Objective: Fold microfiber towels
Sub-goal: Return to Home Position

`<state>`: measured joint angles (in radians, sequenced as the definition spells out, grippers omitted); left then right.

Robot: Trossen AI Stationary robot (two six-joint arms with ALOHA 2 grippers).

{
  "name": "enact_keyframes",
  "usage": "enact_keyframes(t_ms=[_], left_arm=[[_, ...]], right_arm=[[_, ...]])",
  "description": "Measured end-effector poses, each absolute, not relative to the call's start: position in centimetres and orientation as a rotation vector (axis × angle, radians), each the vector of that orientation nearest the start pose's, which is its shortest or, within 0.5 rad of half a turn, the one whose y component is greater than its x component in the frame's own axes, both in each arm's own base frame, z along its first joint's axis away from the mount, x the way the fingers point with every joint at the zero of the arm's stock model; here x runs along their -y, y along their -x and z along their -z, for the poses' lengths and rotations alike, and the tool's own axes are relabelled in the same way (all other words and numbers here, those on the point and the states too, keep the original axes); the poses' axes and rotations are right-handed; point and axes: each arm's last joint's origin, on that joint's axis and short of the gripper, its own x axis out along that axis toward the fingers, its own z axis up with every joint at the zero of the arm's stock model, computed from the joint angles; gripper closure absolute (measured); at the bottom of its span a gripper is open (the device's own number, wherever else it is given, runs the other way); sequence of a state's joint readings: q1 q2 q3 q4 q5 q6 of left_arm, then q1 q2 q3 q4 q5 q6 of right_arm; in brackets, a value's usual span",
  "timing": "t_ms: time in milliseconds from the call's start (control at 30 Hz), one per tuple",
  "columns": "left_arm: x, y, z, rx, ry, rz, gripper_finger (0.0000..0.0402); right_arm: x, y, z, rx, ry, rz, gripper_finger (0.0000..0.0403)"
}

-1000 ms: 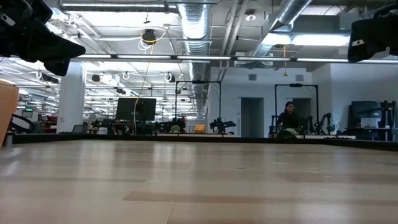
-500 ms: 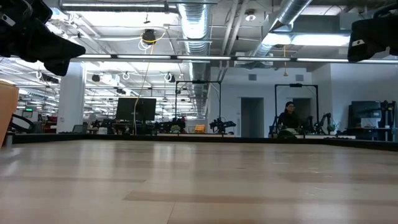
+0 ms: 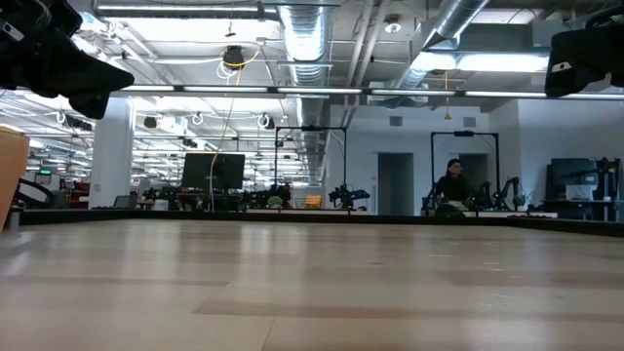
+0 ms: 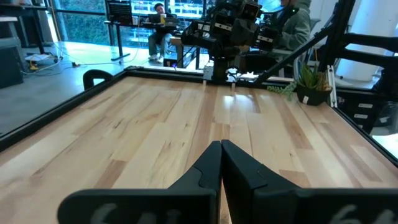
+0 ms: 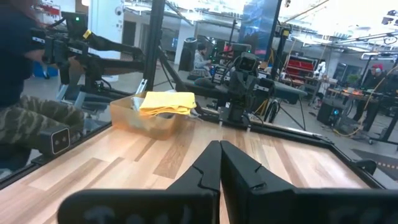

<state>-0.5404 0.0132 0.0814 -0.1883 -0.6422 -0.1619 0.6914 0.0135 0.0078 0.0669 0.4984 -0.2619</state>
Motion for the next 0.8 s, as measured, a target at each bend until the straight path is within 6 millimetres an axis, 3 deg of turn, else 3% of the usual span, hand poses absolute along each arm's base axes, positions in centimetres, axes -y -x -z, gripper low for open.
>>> enact_keyframes(t_ms=[800], left_arm=[[2.97, -8.32, -17.25, -0.091, 0.095, -0.11, 0.0401]], right_arm=[[-4.95, -8.15, -17.14, 0.076, 0.227, -0.185, 0.037]])
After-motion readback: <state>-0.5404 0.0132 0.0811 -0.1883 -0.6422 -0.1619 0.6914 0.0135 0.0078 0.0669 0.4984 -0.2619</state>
